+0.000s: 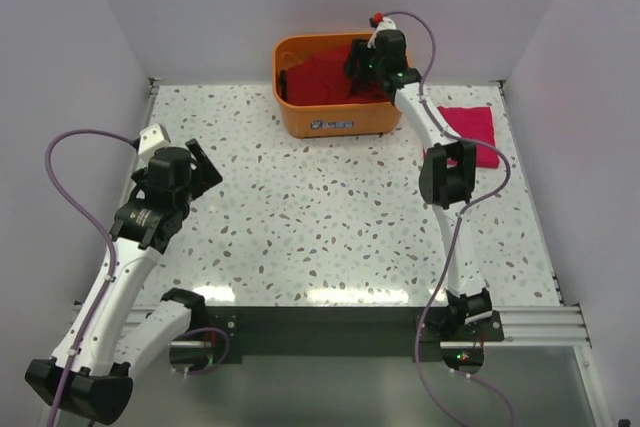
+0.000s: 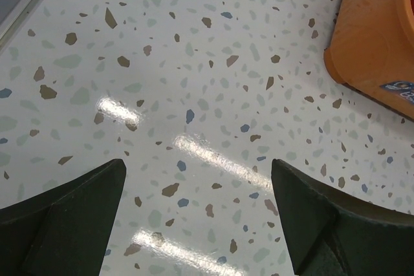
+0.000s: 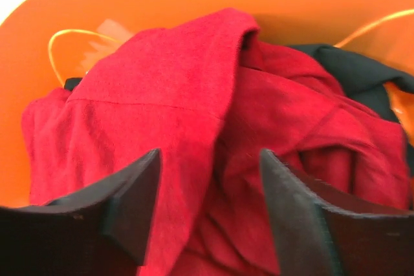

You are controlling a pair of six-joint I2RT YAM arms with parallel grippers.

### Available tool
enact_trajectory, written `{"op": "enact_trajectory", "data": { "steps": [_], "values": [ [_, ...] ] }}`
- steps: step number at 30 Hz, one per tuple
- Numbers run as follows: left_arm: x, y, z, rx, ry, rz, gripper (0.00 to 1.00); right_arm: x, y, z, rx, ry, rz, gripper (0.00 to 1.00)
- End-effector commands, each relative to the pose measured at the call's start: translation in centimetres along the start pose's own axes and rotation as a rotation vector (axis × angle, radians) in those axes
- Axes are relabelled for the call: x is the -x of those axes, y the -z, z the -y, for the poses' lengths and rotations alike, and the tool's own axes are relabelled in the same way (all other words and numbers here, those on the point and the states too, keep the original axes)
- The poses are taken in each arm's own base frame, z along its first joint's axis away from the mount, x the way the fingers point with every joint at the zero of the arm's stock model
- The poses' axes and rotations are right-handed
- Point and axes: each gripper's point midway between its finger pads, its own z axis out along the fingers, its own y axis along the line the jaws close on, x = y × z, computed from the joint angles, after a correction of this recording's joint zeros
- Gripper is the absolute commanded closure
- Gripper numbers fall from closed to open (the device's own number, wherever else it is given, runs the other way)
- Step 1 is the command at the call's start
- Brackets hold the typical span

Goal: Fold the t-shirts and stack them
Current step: Grab the tshirt from the pile

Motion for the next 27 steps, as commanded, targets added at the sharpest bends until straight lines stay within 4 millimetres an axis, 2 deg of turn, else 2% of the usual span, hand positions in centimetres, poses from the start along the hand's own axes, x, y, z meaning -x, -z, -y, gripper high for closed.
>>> {"op": "enact_trajectory", "data": {
  "steps": [1, 5, 7, 9, 10, 12, 15, 16, 18, 19, 20, 22, 23, 25, 26, 27],
  "values": [
    [0.3, -0.3, 0.4, -0.009, 0.017, 0.008, 0.0, 4.3, -0.3, -4.0, 0.089, -0.013, 0.166, 0.37],
    [-0.4, -0.5, 0.1, 0.0, 0.007, -0.014, 0.0, 3.2, -1.1, -4.9, 0.097, -0.017, 0.173, 0.55],
    [-0.7, -0.5, -0.1, 0.005, 0.005, -0.022, 0.0, 3.7, -0.8, -5.6, 0.092, -0.001, 0.194, 0.63],
    [-0.9, -0.6, -0.1, 0.001, 0.005, -0.027, 0.0, 4.5, -0.2, -5.6, 0.069, 0.004, 0.212, 0.83],
    [-1.0, -0.6, 0.0, -0.001, 0.006, -0.029, 0.0, 4.8, 0.0, -5.8, 0.073, 0.006, 0.217, 1.0],
    [-1.1, -0.6, 0.0, -0.006, 0.006, -0.032, 0.0, 5.9, 0.8, -6.4, 0.081, 0.019, 0.237, 1.0],
    [-1.4, -0.7, 0.1, -0.009, 0.01, -0.038, 0.0, 9.5, 3.6, -7.9, 0.09, 0.038, 0.294, 1.0],
    [-1.4, -0.7, 0.1, -0.01, 0.01, -0.039, 0.0, 12.1, 5.8, -8.8, 0.106, 0.04, 0.341, 1.0],
    [-1.5, -0.7, 0.2, -0.014, 0.01, -0.045, 0.0, 14.4, 8.5, -10.8, 0.144, 0.058, 0.392, 1.0],
    [-1.5, -0.7, 0.3, -0.018, 0.011, -0.047, 0.0, 16.6, 11.2, -11.9, 0.162, 0.067, 0.436, 1.0],
    [-1.4, -0.5, 0.4, -0.025, 0.012, -0.048, 0.0, 17.8, 12.9, -12.6, 0.172, 0.093, 0.466, 1.0],
    [-1.4, -0.4, 0.4, -0.031, 0.019, -0.048, 0.0, 19.5, 15.9, -14.7, 0.206, 0.108, 0.506, 1.0],
    [-1.3, -0.2, 0.4, -0.039, 0.021, -0.044, 0.0, 21.4, 19.0, -15.9, 0.246, 0.121, 0.548, 1.0],
    [-1.4, 0.1, 0.4, -0.049, 0.024, -0.042, 0.0, 22.7, 22.3, -17.7, 0.29, 0.127, 0.579, 1.0],
    [-1.2, 0.4, 0.6, -0.063, 0.031, -0.035, 0.0, 24.0, 25.0, -18.6, 0.312, 0.135, 0.611, 1.0],
    [-1.0, 0.5, 0.7, -0.072, 0.033, -0.031, 0.0, 24.2, 26.6, -19.4, 0.332, 0.139, 0.61, 1.0]
  ]
}}
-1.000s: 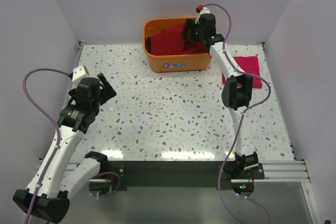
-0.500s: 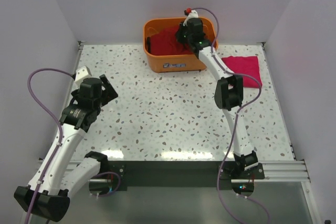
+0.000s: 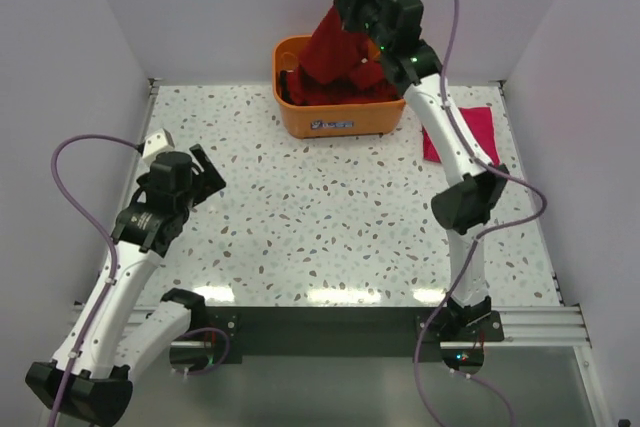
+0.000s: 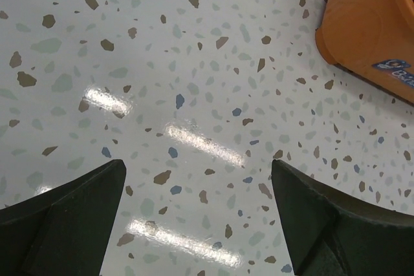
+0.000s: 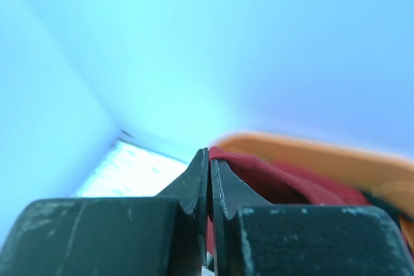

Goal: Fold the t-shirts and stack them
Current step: Grab the tshirt from the pile, then move the tshirt to the center of the board

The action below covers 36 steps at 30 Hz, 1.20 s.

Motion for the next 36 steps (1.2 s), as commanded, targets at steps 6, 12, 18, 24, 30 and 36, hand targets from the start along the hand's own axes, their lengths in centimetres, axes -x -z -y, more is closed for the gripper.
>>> {"op": "enact_trajectory", "data": {
  "steps": [6, 12, 18, 24, 30, 36],
  "values": [
    [1.8, 1.9, 1.4, -0.109, 0.051, 0.061, 0.0, 21.8, 18.5, -14.4, 0.418, -0.003, 0.388, 1.0],
    [2.1, 2.7, 2.0, -0.155, 0.053, 0.062, 0.0, 26.9, 29.0, -21.1, 0.816, -0.153, 0.457, 1.0],
    [2.0, 3.4, 1.7, -0.164, 0.055, 0.064, 0.0, 28.5, 35.3, -23.7, 1.039, -0.245, 0.433, 1.0],
    [1.3, 3.3, 1.4, -0.156, 0.057, 0.047, 0.0, 24.1, 31.4, -20.5, 0.771, -0.26, 0.295, 1.0],
    [-0.6, 2.2, 0.7, -0.107, 0.035, -0.026, 0.0, 8.0, 26.7, -7.1, 0.107, -0.211, 0.024, 1.0],
    [-4.5, 0.5, -0.2, -0.064, -0.031, -0.169, 0.0, -12.9, 29.6, 10.9, -0.439, -0.384, -0.307, 1.0]
  ]
}}
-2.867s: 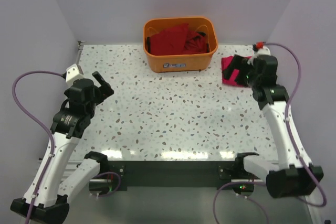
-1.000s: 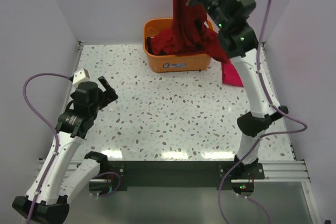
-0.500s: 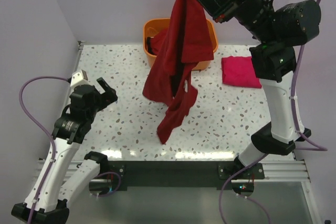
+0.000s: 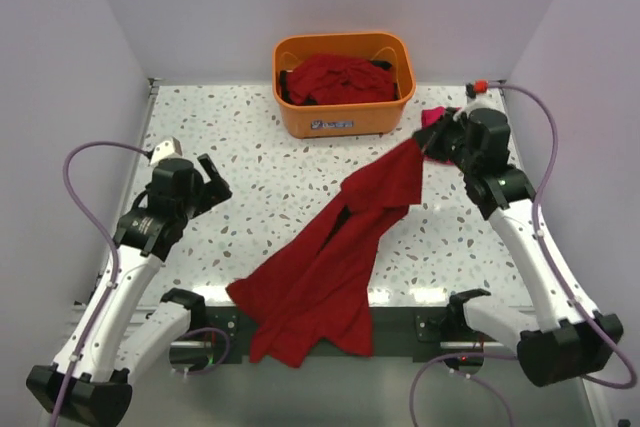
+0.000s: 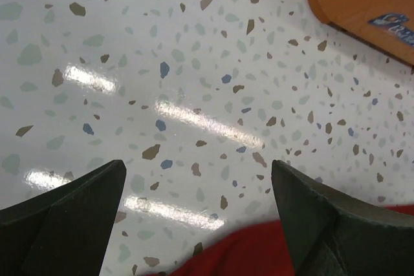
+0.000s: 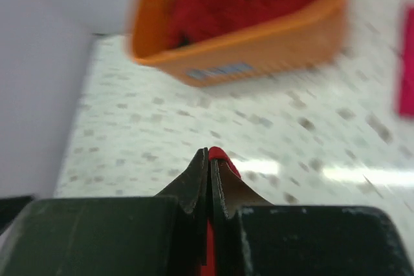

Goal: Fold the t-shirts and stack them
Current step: Move the tshirt to the center of the board, then flatten the tshirt out

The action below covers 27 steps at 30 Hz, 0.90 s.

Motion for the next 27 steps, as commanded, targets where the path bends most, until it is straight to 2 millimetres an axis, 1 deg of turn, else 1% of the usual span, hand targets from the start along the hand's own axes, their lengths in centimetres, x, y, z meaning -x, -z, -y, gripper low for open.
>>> {"op": "enact_trajectory", "data": {
  "steps": [1, 2, 3, 4, 5, 6, 7, 8, 9, 10, 11, 12, 13, 15, 16, 17, 18, 19, 20, 21, 22, 24, 25, 27],
  "values": [
    [-3.5, -1.1, -0.9, 0.023, -0.039, -0.138, 0.0, -6.6, -0.5, 14.1, -0.408, -0.127, -0.102, 1.0],
    [-4.3, -1.4, -1.1, 0.023, -0.041, -0.163, 0.0, -7.8, 0.2, 17.8, -0.509, -0.166, -0.127, 1.0],
    [-4.6, -1.6, -0.9, 0.012, -0.044, -0.177, 0.0, -10.5, 0.7, 20.4, -0.577, -0.193, -0.183, 1.0],
    [-5.2, -1.8, -0.9, 0.009, -0.049, -0.199, 0.0, -12.6, 0.5, 22.1, -0.619, -0.225, -0.24, 1.0],
    [-6.1, -2.0, -0.8, -0.008, -0.052, -0.229, 0.0, -12.7, 1.1, 24.8, -0.68, -0.27, -0.226, 1.0],
    [-6.4, -2.1, -0.6, -0.021, -0.048, -0.238, 0.0, -14.1, 1.3, 25.8, -0.701, -0.305, -0.261, 1.0],
    [-7.2, -1.9, 0.0, -0.059, -0.049, -0.276, 0.0, -15.1, 1.1, 26.8, -0.72, -0.332, -0.292, 1.0],
    [-7.7, -2.0, 0.4, -0.091, -0.049, -0.293, 0.0, -15.2, 0.9, 27.5, -0.728, -0.345, -0.296, 1.0],
    [-8.2, -2.0, 0.8, -0.118, -0.052, -0.311, 0.0, -15.1, 0.6, 27.6, -0.729, -0.344, -0.3, 1.0],
    [-9.2, -1.5, 1.8, -0.191, -0.044, -0.36, 0.0, -15.5, 0.4, 28.0, -0.739, -0.347, -0.313, 1.0],
    [-10.4, -1.5, 2.0, -0.228, -0.048, -0.394, 0.0, -15.4, 0.4, 28.2, -0.752, -0.342, -0.308, 1.0],
    [-11.2, -1.1, 2.3, -0.262, -0.046, -0.424, 0.0, -15.1, 0.5, 28.5, -0.765, -0.339, -0.302, 1.0],
    [-12.8, -0.5, 2.6, -0.301, -0.046, -0.485, 0.0, -15.0, 0.7, 28.8, -0.785, -0.323, -0.296, 1.0],
    [-14.6, 0.8, 2.4, -0.334, -0.043, -0.538, 0.0, -14.7, 1.1, 29.0, -0.803, -0.308, -0.288, 1.0],
    [-15.9, 1.7, 2.5, -0.359, -0.064, -0.58, 0.0, -14.6, 1.3, 29.2, -0.812, -0.295, -0.287, 1.0],
    [-17.7, 2.3, 1.6, -0.339, -0.062, -0.634, 0.0, -14.5, 1.5, 29.1, -0.813, -0.289, -0.285, 1.0],
    [-18.1, 3.1, 1.6, -0.364, -0.07, -0.634, 0.0, -14.5, 1.5, 29.1, -0.809, -0.289, -0.289, 1.0],
    [-19.3, 3.9, 1.5, -0.38, -0.095, -0.666, 0.0, -14.6, 1.5, 28.9, -0.8, -0.289, -0.294, 1.0],
    [-20.7, 4.3, 0.8, -0.366, -0.086, -0.709, 0.0, -15.0, 1.4, 28.7, -0.779, -0.301, -0.306, 1.0],
    [-21.2, 4.7, 0.8, -0.386, -0.093, -0.721, 0.0, -15.2, 1.3, 28.6, -0.773, -0.305, -0.308, 1.0],
    [-22.3, 4.6, 0.0, -0.367, -0.109, -0.742, 0.0, -15.2, 1.2, 28.7, -0.771, -0.308, -0.301, 1.0],
    [-23.4, 4.7, -0.7, -0.355, -0.128, -0.781, 0.0, -16.1, 1.1, 28.6, -0.758, -0.32, -0.325, 1.0],
    [-23.9, 4.8, -0.8, -0.36, -0.14, -0.8, 0.02, -16.2, 1.1, 28.7, -0.759, -0.322, -0.328, 1.0],
    [-24.4, 4.6, -1.3, -0.341, -0.173, -0.819, 0.03, -16.6, 1.1, 28.5, -0.749, -0.325, -0.342, 1.0]
  ]
}}
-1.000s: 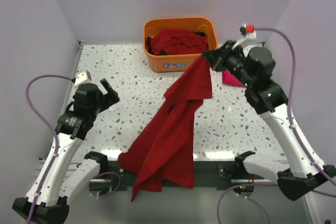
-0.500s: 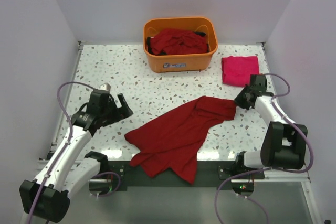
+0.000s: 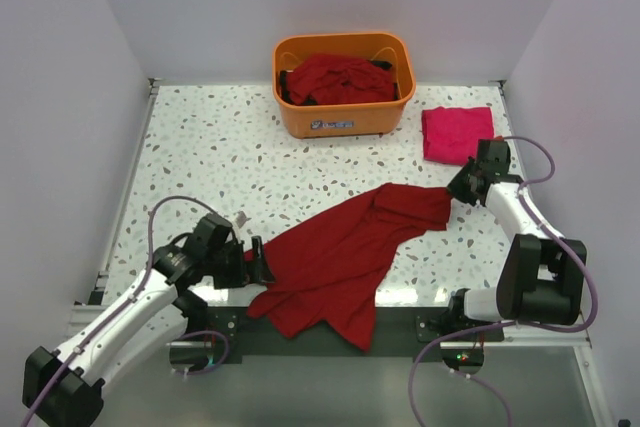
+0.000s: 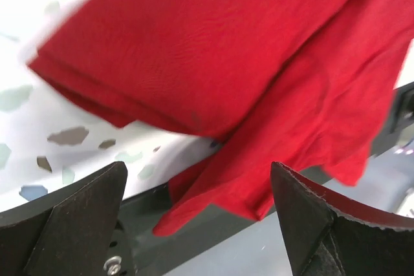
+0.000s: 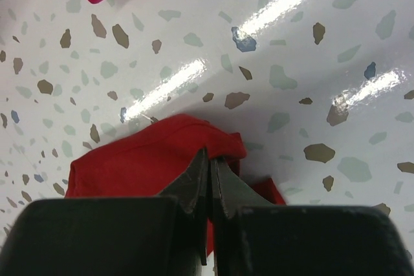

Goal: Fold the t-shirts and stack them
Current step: Flatten the tshirt out

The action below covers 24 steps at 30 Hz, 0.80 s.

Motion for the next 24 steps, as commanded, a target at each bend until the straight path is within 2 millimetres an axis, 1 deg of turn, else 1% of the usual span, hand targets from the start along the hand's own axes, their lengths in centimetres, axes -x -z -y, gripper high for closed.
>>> {"op": "enact_trajectory", "data": {
  "steps": [1, 5, 9, 11, 14, 16, 17, 19, 20, 21, 23, 24],
  "values": [
    [-1.6, -0.4, -0.1, -0.004, -0.008, -0.082, 0.04, 0.5, 0.0, -0.6, 0.042, 0.007, 0.019, 1.0],
    [-2.4, -0.7, 0.2, -0.019, -0.05, -0.13, 0.07, 0.5, 0.0, -0.8, 0.051, 0.012, 0.019, 1.0],
    [-5.3, -1.3, 0.5, -0.051, -0.098, -0.249, 0.09, 0.4, -0.2, -1.0, 0.06, 0.009, 0.007, 1.0],
    [-5.6, -1.5, 0.5, -0.045, -0.112, -0.269, 0.09, 0.2, -0.3, -1.0, 0.059, 0.008, 0.001, 1.0],
    [-5.1, -1.4, 0.1, 0.0, -0.139, -0.252, 0.14, 0.0, -0.5, -0.9, 0.056, 0.008, -0.006, 1.0],
    [-4.9, -1.5, -0.1, 0.009, -0.143, -0.242, 0.2, 0.0, -0.5, -0.9, 0.057, 0.009, -0.011, 1.0],
    [-4.8, -1.7, -0.1, 0.009, -0.139, -0.237, 0.32, 0.0, -0.6, -0.8, 0.055, 0.008, -0.009, 1.0],
    [-4.9, -2.2, 0.2, -0.02, -0.136, -0.239, 0.54, 0.0, -0.5, -0.8, 0.054, 0.009, -0.007, 1.0],
    [-4.9, -2.4, 0.3, -0.021, -0.13, -0.242, 0.85, 0.3, -0.3, -0.9, 0.058, 0.01, -0.001, 1.0],
    [-4.6, -2.4, 0.4, -0.015, -0.142, -0.225, 1.0, 0.4, -0.1, -1.1, 0.065, 0.013, 0.001, 1.0],
    [-2.7, -1.8, 1.5, 0.005, -0.163, -0.161, 1.0, 0.8, 0.5, -1.5, 0.081, 0.019, 0.005, 1.0],
    [-0.1, -0.5, 2.8, 0.027, -0.178, -0.072, 1.0, 1.1, 1.2, -2.0, 0.101, 0.03, 0.018, 1.0]
  ]
}}
